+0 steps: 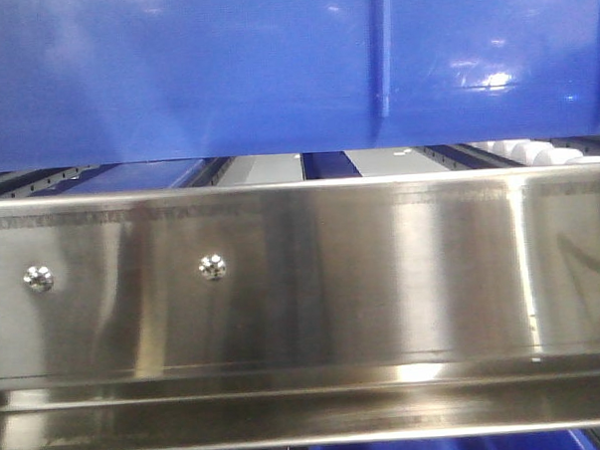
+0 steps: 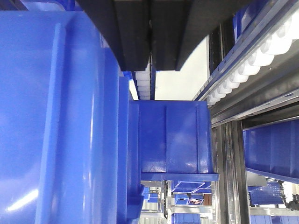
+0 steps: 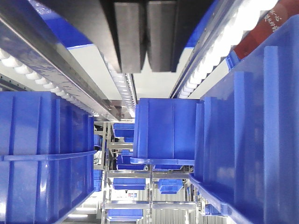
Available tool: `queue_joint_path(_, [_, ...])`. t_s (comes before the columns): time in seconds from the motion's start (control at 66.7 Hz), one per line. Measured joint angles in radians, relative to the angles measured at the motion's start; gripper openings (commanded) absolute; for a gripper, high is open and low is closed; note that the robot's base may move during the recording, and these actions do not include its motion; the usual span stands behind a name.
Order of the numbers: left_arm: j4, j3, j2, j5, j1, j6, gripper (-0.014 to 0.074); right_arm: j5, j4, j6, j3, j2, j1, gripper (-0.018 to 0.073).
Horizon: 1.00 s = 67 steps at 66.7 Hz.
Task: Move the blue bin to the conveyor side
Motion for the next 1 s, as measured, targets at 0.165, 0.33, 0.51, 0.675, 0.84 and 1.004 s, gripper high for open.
queue_joint_path(0.165, [0.0, 0.0, 0.0, 0.0, 0.0, 0.0, -0.0017, 0.0, 0.0, 0.0, 0.0, 0.0, 0.0, -0.0088])
queue_joint_path(0.33, [0.0, 0.0, 0.0, 0.0, 0.0, 0.0, -0.0017, 0.0, 0.0, 0.0, 0.0, 0.0, 0.0, -0.0088])
queue_joint_path(0.51, [0.0, 0.0, 0.0, -0.005, 0.0, 0.0, -0.0017, 0.0, 0.0, 0.0, 0.0, 0.0, 0.0, -0.0088])
queue_joint_path(0.675, [0.0, 0.0, 0.0, -0.011, 0.0, 0.0, -0.0017, 0.0, 0.0, 0.0, 0.0, 0.0, 0.0, -0.0088])
queue_joint_path(0.84, [0.0, 0.0, 0.0, -0.025, 0.0, 0.0, -0.0017, -0.009, 0.0, 0.0, 0.0, 0.0, 0.0, -0.0088])
queue_joint_path(1.004, [-0.002, 0.0, 0.0, -0.056, 0.0, 0.0, -0.0017, -0.049, 0.0, 0.0, 0.0, 0.0, 0.0, -0.0088])
